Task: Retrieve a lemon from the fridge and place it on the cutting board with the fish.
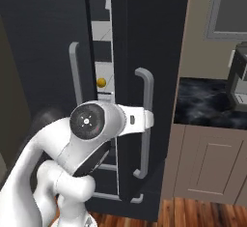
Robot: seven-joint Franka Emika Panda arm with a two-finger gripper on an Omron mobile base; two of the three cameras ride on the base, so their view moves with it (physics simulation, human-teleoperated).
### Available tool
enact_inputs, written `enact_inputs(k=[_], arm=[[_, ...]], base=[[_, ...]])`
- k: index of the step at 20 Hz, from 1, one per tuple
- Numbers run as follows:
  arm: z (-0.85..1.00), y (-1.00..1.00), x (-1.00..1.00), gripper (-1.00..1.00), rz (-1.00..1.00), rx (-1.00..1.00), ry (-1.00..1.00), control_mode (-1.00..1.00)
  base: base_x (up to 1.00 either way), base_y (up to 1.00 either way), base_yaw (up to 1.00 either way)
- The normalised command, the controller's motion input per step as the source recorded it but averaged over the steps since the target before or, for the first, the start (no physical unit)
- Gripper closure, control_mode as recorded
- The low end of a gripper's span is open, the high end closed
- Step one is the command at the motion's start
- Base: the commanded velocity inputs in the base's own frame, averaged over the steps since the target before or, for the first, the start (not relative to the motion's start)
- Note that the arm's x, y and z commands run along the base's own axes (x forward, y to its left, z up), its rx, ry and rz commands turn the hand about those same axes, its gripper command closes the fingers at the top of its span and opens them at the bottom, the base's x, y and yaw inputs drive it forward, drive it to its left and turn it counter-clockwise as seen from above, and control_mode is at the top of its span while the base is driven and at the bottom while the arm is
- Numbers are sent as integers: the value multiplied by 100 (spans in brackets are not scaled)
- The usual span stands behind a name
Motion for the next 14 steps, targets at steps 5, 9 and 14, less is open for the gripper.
enact_inputs(k=[5, 9, 14], arm=[[54, 59, -65, -100, -18, -36, 7, -100], [8, 97, 7, -100, -9, -42, 38, -100], [-8, 92, 50, -100, -2, -41, 45, -100]], base=[[0, 0, 0], [0, 0, 0], [0, 0, 0]])
